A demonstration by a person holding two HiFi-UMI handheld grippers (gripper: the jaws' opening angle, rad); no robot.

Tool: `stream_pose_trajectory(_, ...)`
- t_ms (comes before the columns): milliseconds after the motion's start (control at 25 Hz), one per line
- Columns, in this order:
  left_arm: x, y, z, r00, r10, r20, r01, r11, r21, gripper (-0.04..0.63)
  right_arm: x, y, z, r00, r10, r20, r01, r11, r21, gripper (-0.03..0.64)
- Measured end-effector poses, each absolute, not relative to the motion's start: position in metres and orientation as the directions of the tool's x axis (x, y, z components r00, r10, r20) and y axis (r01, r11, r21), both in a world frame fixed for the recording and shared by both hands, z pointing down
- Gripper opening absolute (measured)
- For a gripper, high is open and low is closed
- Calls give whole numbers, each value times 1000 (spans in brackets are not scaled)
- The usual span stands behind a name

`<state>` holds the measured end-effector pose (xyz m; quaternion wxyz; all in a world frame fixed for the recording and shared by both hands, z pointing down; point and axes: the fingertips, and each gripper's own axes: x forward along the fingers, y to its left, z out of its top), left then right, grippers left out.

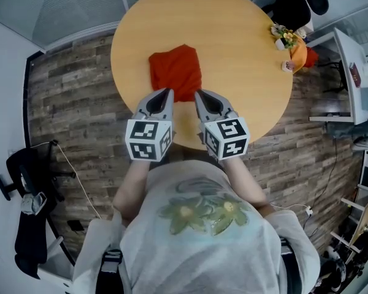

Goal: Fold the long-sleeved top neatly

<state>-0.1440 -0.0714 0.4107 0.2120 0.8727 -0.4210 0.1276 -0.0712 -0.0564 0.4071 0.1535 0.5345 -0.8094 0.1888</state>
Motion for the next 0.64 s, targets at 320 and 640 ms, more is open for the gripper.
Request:
stream_pose_trajectory(320,-133,-65,404,615,-683,393,-787,-564,250,3,-66,-56,401,-400,-807,434,-916,372,-152,17)
stream_pose_trajectory(640,-122,-61,405,628,-673,391,-776,-576,255,3,-58,-56,406,-411,-792,452,-910,388,-147,17)
